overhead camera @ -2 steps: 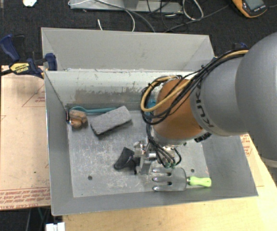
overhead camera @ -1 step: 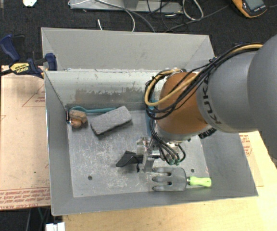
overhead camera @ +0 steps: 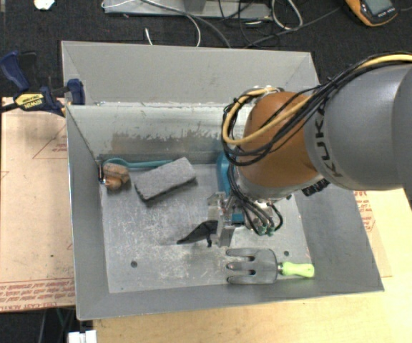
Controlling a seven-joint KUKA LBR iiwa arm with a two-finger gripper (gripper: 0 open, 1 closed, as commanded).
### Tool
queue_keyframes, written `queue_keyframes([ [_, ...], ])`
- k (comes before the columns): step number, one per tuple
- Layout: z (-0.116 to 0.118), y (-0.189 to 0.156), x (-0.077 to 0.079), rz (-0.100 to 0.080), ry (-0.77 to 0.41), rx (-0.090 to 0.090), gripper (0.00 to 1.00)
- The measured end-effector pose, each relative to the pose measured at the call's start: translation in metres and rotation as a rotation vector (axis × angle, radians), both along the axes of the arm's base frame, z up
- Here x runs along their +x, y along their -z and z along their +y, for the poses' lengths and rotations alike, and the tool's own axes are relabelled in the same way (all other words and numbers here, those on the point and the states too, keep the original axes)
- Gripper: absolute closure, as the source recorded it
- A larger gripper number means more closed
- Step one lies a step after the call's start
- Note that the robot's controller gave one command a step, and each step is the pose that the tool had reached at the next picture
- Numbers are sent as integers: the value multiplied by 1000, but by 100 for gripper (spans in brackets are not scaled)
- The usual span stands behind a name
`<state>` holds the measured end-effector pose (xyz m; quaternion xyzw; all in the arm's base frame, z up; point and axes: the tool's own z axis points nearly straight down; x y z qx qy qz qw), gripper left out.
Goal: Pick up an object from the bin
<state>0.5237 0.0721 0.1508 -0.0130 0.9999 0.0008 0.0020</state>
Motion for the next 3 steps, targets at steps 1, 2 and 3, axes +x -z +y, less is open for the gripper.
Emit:
queue_keyframes([
  [1, 0, -19, 0, -1, 0, 0, 100],
  [2, 0, -40, 0, 0, -1, 1, 100],
  [3, 0, -75, 0, 1, -1, 1, 100],
])
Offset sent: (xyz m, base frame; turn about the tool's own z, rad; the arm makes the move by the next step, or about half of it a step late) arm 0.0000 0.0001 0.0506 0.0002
